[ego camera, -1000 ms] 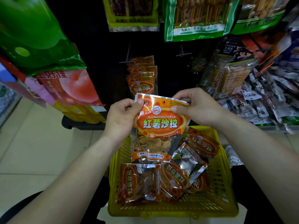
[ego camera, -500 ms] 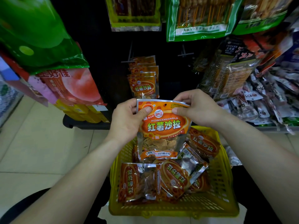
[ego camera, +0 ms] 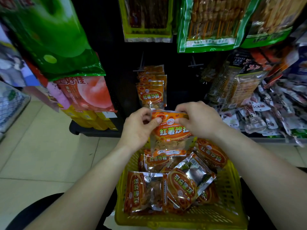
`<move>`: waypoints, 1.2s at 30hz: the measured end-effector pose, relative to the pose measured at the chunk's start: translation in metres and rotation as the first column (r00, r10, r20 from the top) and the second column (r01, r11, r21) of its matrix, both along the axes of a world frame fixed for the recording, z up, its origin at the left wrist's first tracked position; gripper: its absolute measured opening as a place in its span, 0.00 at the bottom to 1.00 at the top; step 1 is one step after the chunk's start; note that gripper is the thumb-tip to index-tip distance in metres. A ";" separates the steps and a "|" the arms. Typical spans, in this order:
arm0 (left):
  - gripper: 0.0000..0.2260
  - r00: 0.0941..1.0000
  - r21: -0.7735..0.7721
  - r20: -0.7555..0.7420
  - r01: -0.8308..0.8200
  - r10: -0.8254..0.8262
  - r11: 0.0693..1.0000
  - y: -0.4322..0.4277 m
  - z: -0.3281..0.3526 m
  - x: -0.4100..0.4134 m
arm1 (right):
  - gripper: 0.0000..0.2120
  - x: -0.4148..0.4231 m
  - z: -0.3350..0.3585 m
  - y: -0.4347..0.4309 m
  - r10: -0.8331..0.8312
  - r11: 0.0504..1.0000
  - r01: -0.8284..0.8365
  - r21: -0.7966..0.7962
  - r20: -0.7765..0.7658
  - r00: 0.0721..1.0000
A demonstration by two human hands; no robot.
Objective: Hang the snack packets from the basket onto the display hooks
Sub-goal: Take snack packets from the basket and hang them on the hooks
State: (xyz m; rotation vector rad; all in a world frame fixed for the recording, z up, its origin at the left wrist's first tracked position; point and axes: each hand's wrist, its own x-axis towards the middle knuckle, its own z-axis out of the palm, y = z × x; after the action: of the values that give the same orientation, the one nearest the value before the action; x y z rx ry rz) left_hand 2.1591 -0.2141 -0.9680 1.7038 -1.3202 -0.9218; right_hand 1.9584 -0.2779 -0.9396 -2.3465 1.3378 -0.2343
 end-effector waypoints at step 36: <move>0.25 0.930 0.367 0.346 -0.012 -0.125 0.930 -0.145 -0.226 0.047 | 0.26 0.140 -0.163 -0.226 0.000 0.978 -0.035 -0.206 -0.167 0.986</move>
State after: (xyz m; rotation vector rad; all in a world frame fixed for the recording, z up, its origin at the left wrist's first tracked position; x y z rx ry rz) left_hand 2.2058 -0.3592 -1.1944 2.2181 -1.5138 -0.9600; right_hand 2.0986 -0.5036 -1.1031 -2.6006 1.4304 -0.1849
